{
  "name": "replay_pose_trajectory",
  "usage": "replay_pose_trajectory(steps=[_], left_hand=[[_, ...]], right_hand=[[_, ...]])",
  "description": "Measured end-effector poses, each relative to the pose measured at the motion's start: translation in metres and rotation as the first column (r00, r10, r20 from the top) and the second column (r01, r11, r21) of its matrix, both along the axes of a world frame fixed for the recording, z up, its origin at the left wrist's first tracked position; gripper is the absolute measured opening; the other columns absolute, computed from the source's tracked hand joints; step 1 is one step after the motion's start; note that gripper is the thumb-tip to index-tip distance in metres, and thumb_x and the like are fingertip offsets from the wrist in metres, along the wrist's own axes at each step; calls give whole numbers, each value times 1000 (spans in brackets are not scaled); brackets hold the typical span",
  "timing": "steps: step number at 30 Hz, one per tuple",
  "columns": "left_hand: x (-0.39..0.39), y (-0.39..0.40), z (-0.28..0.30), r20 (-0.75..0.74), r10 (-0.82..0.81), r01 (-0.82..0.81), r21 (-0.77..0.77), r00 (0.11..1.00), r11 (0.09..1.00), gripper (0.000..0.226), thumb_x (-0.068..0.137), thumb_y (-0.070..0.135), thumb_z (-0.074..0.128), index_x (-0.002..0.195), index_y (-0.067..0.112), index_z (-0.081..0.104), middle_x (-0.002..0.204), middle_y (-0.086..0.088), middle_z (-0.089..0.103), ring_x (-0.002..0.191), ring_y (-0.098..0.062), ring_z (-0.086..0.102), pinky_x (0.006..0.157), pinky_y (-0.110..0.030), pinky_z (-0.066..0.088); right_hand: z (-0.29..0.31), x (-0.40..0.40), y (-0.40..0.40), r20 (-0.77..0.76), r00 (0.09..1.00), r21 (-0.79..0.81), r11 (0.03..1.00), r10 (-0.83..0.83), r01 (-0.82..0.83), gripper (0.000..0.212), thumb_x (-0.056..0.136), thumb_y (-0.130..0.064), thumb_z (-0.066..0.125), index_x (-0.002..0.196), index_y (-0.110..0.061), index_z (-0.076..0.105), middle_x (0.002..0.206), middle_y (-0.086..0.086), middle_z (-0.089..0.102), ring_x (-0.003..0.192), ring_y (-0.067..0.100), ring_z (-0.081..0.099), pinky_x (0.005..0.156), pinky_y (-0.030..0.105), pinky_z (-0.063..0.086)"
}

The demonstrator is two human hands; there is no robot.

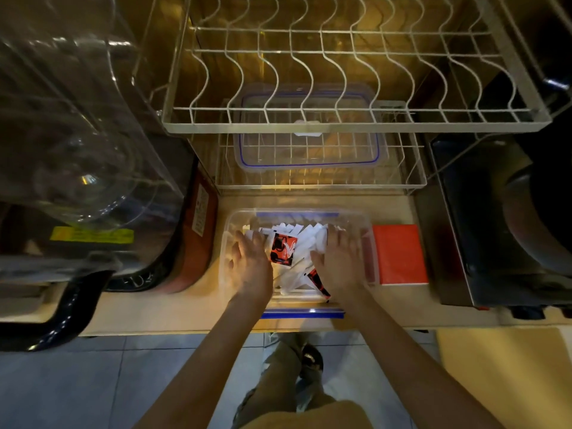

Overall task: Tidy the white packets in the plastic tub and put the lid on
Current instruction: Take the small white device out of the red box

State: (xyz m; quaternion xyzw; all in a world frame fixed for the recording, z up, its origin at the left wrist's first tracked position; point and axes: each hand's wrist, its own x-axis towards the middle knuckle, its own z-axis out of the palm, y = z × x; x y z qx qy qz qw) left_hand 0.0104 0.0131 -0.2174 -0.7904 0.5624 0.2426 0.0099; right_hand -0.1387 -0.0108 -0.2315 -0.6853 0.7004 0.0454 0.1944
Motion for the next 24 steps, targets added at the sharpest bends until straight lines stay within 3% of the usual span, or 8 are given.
replay_pose_trajectory(steps=[4,7,12,15,17,20,22,24], left_hand=[[-4,-9,-4,58,26,-27,13,998,1000,51,89,4,46,135,8,25,134,-25,39,121,-38,42,97,-42,42],[1,-12,-4,71,-1,0,11,997,1000,54,86,-2,47,135,7,24,129,-24,41,118,-37,45,95,-41,44],[4,-21,24,-62,-16,17,15,998,1000,51,85,-2,45,132,13,34,129,-23,43,120,-40,43,97,-47,43],[-7,-30,57,-152,-144,134,-75,978,988,40,84,10,56,123,12,47,119,-18,57,111,-34,54,88,-38,46],[-21,-38,81,-370,-202,176,-105,907,979,39,81,12,63,118,15,54,109,-7,63,105,-26,59,81,-25,44],[-53,-53,102,-722,-189,232,-41,665,972,40,76,6,69,110,24,59,104,7,58,103,-13,56,80,-14,44],[-78,-63,102,-799,-194,293,-23,570,956,42,76,2,69,114,17,59,109,4,58,106,-10,53,81,-10,44],[-103,-71,94,-791,-260,337,-72,555,939,43,75,1,70,115,11,58,112,2,59,105,-8,54,76,0,42]], right_hand=[[-5,0,-3,-57,998,-46,999,20,-23,59,93,-39,43,140,-8,26,141,17,41,131,31,36,113,44,23],[0,-1,-3,-12,1000,-35,999,-8,8,57,92,-36,47,138,-8,29,138,18,42,128,32,38,110,41,29],[31,-12,1,249,965,-97,989,-85,112,55,85,-33,60,133,-15,40,143,11,39,130,28,39,103,40,42],[57,-23,7,381,908,-143,959,-174,244,55,82,-36,65,131,-20,43,136,8,44,117,26,50,91,36,49],[72,-34,10,447,861,-141,932,-242,335,53,82,-33,66,129,-18,45,128,9,48,110,26,52,86,34,47],[84,-54,17,552,760,-141,859,-344,491,55,79,-30,68,128,-15,46,122,8,51,109,22,51,87,30,44],[84,-67,23,615,666,-149,768,-421,623,57,77,-27,71,127,-16,45,121,5,52,112,20,50,90,30,44],[81,-79,29,633,577,-132,663,-516,737,61,77,-22,70,129,-15,42,125,6,52,118,20,48,95,30,41]])
